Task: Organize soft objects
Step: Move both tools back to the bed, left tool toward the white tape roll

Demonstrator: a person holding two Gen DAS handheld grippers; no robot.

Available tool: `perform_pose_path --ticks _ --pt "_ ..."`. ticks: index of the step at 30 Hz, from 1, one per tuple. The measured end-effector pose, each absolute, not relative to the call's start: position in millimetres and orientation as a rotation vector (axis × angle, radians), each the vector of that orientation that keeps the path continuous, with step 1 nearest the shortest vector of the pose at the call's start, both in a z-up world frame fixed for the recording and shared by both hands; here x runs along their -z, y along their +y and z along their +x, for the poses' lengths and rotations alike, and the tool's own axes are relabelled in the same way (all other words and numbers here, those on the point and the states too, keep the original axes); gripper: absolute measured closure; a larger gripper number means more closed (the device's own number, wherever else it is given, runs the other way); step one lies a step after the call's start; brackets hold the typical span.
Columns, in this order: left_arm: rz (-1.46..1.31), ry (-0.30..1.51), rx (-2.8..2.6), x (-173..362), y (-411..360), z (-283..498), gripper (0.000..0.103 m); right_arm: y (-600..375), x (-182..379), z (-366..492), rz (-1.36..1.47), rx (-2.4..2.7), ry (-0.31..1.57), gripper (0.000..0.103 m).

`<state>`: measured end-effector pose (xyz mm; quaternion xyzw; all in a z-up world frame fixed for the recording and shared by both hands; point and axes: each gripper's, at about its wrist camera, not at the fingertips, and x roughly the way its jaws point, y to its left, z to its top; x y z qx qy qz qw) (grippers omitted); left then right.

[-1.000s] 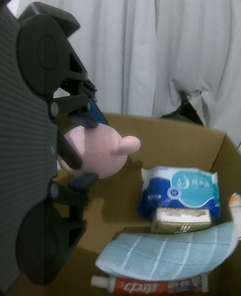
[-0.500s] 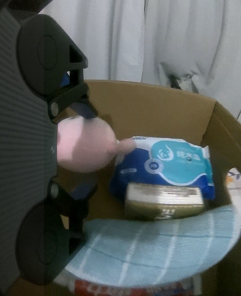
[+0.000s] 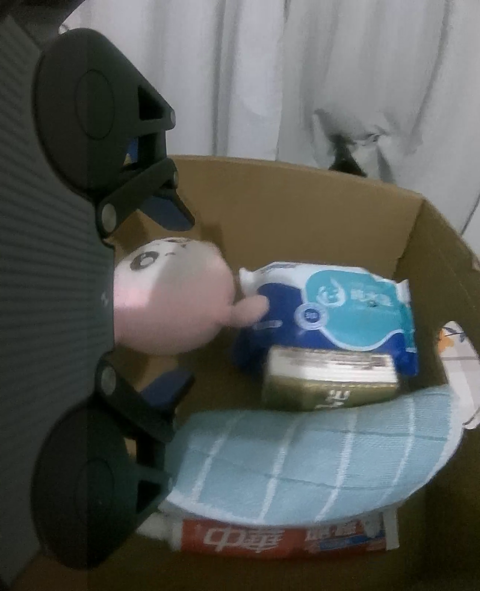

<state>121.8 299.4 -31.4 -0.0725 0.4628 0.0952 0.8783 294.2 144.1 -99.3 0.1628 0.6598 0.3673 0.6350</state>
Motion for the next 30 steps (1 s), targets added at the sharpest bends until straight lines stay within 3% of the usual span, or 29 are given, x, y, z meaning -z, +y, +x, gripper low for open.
perform_pose_path --ticks 2,8,11,15,21,30 --pt "-0.146 0.961 -0.198 29.0 300.1 120.2 0.015 147.3 104.0 293.2 0.368 -0.847 1.538 0.042" --pt "-0.151 0.951 -0.208 26.1 305.9 117.2 0.015 160.2 116.5 288.8 0.424 -0.876 1.517 0.043" --pt "-0.153 0.949 -0.212 25.5 306.5 116.1 0.015 158.8 114.7 292.4 0.426 -0.882 1.494 0.04" --pt "-0.169 0.924 -0.204 19.9 303.7 110.2 0.015 149.0 99.1 296.8 0.42 -0.891 1.456 0.022" --pt "-0.197 0.846 -0.166 -8.8 289.2 88.4 0.011 96.8 31.5 284.1 0.488 -0.966 1.297 0.02" --pt "-0.179 0.744 0.007 -53.2 216.2 43.4 0.008 -110.4 -41.0 200.9 0.66 -1.08 1.015 0.017"
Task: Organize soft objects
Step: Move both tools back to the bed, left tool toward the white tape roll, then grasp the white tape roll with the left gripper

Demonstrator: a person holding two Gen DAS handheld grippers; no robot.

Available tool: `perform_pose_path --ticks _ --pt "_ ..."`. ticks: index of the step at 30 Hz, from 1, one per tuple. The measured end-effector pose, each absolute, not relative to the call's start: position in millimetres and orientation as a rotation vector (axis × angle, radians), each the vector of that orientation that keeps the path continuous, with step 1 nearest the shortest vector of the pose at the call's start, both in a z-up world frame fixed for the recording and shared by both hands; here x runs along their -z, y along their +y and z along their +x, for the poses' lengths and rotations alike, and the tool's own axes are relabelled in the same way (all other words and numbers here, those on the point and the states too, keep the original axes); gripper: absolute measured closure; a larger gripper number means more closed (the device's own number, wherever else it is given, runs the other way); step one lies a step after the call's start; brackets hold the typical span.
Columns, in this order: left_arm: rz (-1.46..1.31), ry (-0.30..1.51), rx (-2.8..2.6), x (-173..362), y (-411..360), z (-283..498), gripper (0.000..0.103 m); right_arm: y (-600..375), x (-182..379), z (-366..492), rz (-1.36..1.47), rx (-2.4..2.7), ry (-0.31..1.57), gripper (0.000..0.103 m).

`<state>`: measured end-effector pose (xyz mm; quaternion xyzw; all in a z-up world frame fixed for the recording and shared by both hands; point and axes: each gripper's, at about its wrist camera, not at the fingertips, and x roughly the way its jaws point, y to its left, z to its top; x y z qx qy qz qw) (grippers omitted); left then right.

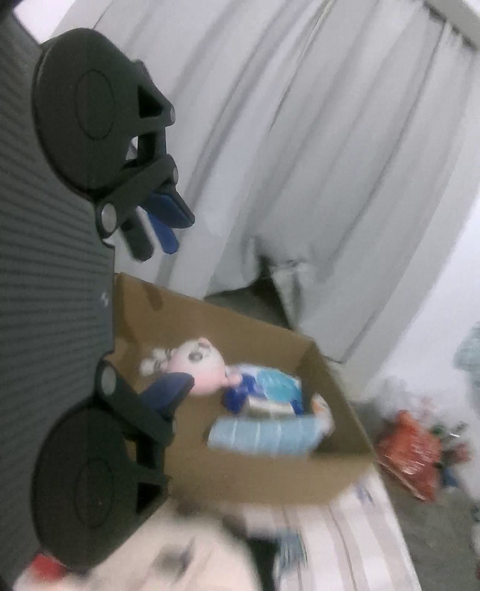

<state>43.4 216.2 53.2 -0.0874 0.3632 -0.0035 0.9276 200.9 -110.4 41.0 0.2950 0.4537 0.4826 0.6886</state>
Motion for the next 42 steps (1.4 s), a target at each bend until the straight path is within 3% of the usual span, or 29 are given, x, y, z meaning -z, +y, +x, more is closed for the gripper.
perform_pose_path --ticks 8,14,16,20,23,30,36,42 --pt "-0.076 0.71 0.27 -57.9 103.4 27.6 0.007 -290.2 -41.9 111.7 0.614 -0.763 0.829 0.016" --pt "0.068 0.73 0.404 -30.5 15.5 34.7 0.007 -327.7 -6.9 87.5 0.522 -0.594 0.832 0.017" --pt "0.122 0.74 0.437 -14.3 -13.0 40.5 0.008 -320.7 10.8 94.5 0.492 -0.58 0.863 0.023" --pt "0.207 0.764 0.429 15.4 -51.1 50.1 0.01 -292.5 44.2 123.4 0.404 -0.587 0.93 0.047" --pt "0.242 0.786 0.402 35.4 -61.1 64.5 0.02 -269.9 74.1 148.4 0.333 -0.592 0.976 0.058" --pt "0.256 0.846 0.375 61.9 -55.1 89.4 0.031 -237.2 113.5 196.8 0.237 -0.626 1.033 0.069" --pt "0.281 0.852 0.368 69.2 -48.7 93.5 0.032 -212.4 125.3 213.9 0.139 -0.659 1.05 0.085" --pt "0.261 0.849 0.378 69.8 -44.2 95.2 0.032 -212.4 119.0 202.9 0.058 -0.671 1.053 0.089"
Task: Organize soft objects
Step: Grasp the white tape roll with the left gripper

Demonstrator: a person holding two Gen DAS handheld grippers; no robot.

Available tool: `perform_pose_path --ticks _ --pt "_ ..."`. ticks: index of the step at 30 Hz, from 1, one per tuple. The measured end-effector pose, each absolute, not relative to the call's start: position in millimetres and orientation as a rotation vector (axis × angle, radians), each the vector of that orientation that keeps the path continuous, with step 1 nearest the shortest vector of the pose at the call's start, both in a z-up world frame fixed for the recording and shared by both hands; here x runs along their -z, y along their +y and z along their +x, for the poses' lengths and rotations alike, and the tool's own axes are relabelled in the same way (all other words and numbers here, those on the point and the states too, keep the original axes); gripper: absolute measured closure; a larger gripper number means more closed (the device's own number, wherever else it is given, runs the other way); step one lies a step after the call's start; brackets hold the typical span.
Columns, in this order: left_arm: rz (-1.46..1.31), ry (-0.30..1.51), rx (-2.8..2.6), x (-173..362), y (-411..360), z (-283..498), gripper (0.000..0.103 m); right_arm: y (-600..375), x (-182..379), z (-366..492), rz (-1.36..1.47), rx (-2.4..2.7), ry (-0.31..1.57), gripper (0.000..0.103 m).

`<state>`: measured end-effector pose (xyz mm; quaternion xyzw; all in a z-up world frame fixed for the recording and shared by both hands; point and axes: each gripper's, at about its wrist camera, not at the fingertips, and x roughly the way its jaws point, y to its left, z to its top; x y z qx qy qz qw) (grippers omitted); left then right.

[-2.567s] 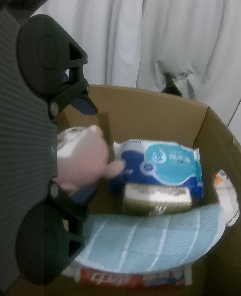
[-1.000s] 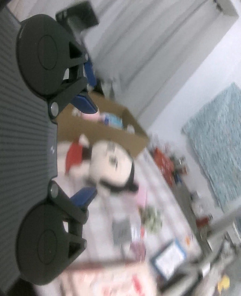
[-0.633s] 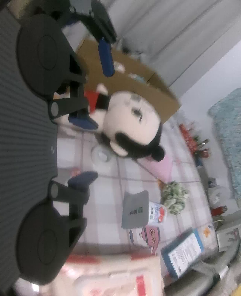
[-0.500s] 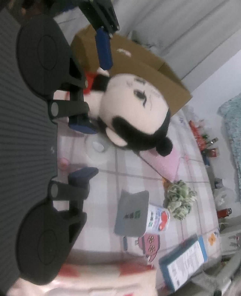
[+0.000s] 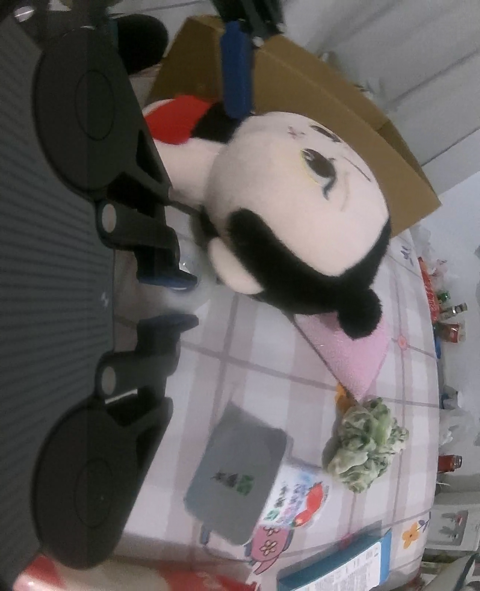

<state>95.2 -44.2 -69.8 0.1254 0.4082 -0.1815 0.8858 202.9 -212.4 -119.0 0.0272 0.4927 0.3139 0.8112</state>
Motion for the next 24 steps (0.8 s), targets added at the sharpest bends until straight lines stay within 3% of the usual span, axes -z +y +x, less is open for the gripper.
perform_pose_path --ticks 13,19,21,24 --pt "0.306 0.869 0.552 74.9 -85.3 68.2 0.028 -298.8 115.3 134.3 0.281 -0.626 1.064 0.085" --pt "0.313 0.948 0.573 98.7 -111.6 74.2 0.028 -347.5 88.1 110.8 0.437 -0.6 0.938 0.07" --pt "0.317 0.976 0.54 109.4 -118.6 81.5 0.028 -355.0 79.1 106.2 0.441 -0.592 0.902 0.055" --pt "0.337 1.002 0.494 123.7 -125.9 91.0 0.029 -359.4 66.3 105.4 0.42 -0.588 0.844 0.046"
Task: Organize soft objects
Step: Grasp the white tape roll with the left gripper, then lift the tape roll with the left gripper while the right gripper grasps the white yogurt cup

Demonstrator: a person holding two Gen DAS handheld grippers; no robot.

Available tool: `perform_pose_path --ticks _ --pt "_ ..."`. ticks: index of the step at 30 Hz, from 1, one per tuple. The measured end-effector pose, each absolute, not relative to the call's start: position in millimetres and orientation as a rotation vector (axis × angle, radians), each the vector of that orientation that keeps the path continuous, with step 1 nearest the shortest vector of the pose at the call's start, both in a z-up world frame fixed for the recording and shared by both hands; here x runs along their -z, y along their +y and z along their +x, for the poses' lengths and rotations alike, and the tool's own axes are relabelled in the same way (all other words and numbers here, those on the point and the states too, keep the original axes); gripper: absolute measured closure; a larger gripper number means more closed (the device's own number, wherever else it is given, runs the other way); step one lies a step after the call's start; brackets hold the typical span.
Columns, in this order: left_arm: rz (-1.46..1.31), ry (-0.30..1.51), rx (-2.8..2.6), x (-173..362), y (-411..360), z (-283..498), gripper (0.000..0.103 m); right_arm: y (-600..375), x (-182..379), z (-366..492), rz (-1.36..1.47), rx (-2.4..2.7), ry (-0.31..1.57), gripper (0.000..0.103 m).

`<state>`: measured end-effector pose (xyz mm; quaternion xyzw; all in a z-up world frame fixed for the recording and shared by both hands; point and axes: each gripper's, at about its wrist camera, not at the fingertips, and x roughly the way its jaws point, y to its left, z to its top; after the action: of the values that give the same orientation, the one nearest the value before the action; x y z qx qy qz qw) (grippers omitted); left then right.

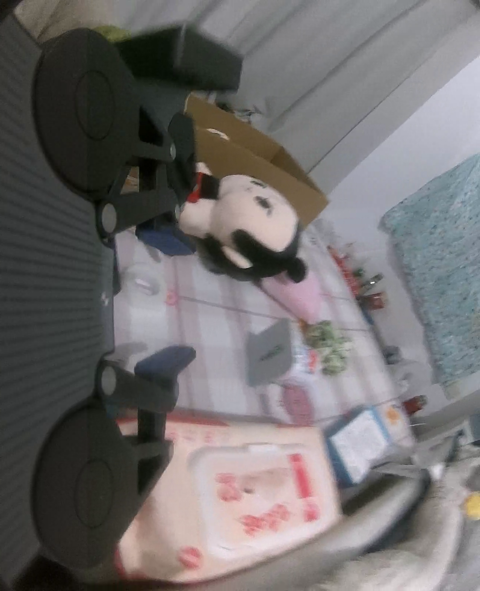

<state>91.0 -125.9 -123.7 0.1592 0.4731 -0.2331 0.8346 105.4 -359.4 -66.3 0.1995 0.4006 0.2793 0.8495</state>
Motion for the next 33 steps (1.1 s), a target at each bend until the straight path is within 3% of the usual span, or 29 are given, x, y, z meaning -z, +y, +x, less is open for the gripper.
perform_pose_path --ticks 8,12,21,29,33 --pt "0.4 1.017 0.446 141.8 -135.6 98.9 0.032 -362.5 55.5 114.5 0.434 -0.592 0.772 0.04" --pt "0.373 1.033 0.456 140.4 -133.4 101.0 0.053 -359.5 55.8 119.3 0.4 -0.572 0.763 0.04" --pt "0.345 1.02 0.455 132.2 -126.3 97.7 0.054 -336.2 50.6 140.4 0.334 -0.542 0.743 0.032" --pt "0.191 0.906 0.398 75.7 -81.5 100.9 0.054 -303.3 67.1 167.7 0.247 -0.433 0.708 0.016" --pt "0.096 0.861 0.354 52.9 -48.7 99.9 0.054 -289.4 82.2 179.5 0.219 -0.387 0.717 0.015"
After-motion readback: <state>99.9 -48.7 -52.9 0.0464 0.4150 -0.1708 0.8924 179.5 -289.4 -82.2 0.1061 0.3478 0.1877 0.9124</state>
